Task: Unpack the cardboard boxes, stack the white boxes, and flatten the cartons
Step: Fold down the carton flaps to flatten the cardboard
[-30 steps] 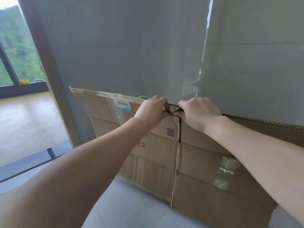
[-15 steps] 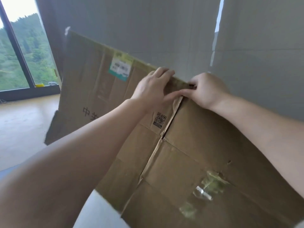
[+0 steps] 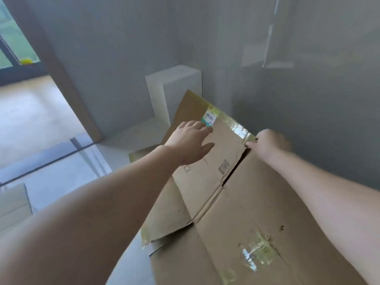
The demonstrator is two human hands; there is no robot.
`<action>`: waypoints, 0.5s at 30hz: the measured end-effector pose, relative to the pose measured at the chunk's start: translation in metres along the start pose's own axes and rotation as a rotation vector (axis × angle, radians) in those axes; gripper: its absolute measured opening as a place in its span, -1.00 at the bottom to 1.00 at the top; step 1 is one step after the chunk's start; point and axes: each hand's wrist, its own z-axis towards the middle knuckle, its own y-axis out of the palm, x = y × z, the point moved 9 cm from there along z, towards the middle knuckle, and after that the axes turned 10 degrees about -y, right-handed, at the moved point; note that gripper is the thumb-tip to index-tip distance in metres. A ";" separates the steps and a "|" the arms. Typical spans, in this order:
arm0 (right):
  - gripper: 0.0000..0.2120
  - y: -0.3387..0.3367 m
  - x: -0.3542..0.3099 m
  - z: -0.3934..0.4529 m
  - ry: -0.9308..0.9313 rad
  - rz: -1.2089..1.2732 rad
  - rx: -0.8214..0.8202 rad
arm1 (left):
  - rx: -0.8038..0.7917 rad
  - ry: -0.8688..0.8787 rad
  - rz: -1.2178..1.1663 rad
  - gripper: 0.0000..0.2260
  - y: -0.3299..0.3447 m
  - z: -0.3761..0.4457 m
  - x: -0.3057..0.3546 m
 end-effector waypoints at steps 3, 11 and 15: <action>-0.63 0.029 0.027 -0.004 -0.011 -0.058 0.015 | -0.040 -0.022 -0.013 -0.59 0.031 -0.006 0.003; -0.58 0.056 0.071 0.014 -0.027 0.045 0.002 | -0.157 -0.090 -0.018 -0.62 0.085 -0.034 -0.011; -0.61 0.068 0.066 0.029 -0.111 -0.100 0.061 | -0.195 -0.158 -0.014 -0.63 0.107 -0.045 -0.025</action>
